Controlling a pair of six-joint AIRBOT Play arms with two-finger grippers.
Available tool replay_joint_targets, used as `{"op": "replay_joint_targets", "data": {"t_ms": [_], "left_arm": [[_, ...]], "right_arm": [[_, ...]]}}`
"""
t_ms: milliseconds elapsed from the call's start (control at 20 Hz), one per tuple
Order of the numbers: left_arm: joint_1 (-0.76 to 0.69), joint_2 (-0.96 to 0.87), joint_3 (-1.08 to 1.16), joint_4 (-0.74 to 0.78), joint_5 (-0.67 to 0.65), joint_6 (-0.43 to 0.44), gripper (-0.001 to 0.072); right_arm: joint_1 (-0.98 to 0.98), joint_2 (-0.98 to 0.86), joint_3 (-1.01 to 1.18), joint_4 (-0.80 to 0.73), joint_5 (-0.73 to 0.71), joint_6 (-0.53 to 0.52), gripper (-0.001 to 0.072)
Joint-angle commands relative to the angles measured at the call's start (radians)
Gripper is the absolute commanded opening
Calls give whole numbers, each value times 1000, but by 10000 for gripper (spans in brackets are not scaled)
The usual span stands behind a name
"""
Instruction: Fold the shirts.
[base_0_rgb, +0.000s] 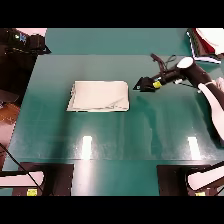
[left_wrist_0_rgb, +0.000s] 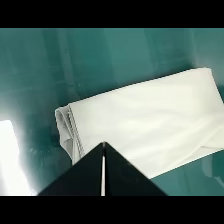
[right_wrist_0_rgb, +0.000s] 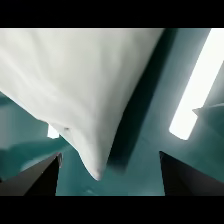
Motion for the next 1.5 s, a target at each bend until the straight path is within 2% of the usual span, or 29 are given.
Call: {"op": "replay_joint_targets", "data": {"t_ms": [0,200,500,550,650,700,750,950,1050,1200,1450], "left_arm": [[0,0,0,0,8,11,27],[-3,0,0,0,11,11,27],[-3,0,0,0,3,11,27],[-3,0,0,0,0,11,27],[-3,0,0,0,-7,11,27],[-3,0,0,0,-8,11,27],[-6,0,0,0,-7,10,27],[-80,0,0,1,-6,11,26],[-146,0,0,1,-3,11,27],[-243,0,0,1,27,18,27],[-374,0,0,0,148,17,27]], "right_arm": [[-58,-12,-140,213,-96,5,714],[19,-127,-92,335,-82,-19,700],[183,-296,125,336,-81,11,697],[199,-312,149,335,-84,11,663],[213,-313,162,335,-103,9,404],[214,-309,162,333,-109,7,247],[211,-303,162,332,-108,-13,12],[140,-219,162,314,-103,-38,19],[55,-120,157,240,-89,-27,19],[-130,59,132,110,-40,39,19],[-468,241,132,-18,0,54,18]]}}
